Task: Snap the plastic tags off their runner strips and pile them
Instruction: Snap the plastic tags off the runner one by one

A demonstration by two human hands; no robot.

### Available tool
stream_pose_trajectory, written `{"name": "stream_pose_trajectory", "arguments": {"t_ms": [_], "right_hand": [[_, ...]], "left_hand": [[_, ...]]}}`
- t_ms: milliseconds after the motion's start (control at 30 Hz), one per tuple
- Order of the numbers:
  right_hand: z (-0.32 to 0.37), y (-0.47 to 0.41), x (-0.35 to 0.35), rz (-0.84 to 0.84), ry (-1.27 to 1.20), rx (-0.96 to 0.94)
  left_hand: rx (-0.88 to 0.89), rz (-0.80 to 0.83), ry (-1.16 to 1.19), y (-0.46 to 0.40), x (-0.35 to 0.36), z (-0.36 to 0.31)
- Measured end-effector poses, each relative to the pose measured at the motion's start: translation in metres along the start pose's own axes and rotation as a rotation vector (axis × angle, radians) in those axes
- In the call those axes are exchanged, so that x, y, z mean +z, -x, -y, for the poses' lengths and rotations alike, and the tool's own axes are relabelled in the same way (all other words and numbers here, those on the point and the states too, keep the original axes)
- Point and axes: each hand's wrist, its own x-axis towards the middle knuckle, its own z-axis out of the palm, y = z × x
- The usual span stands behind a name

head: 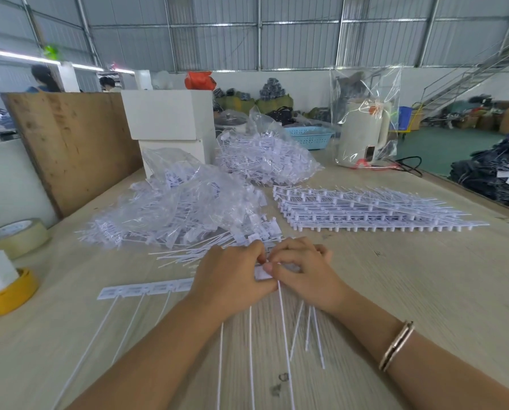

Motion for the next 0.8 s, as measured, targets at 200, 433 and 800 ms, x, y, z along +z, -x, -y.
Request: {"name": "stream_pose_trajectory", "arguments": {"t_ms": [200, 433, 800], "right_hand": [[-0.004, -0.003, -0.01, -0.085, -0.181, 0.116], [-0.004, -0.001, -0.012, -0.024, -0.294, 0.129], [-0.003, 0.001, -0.011, -0.038, -0.209, 0.0]], "left_hand": [[0.074, 0.11, 0.102, 0.003, -0.009, 0.005], [0.092, 0.025, 0.032, 0.001, 0.002, 0.002], [-0.097, 0.112, 0.351, -0.002, 0.011, 0.011]]}}
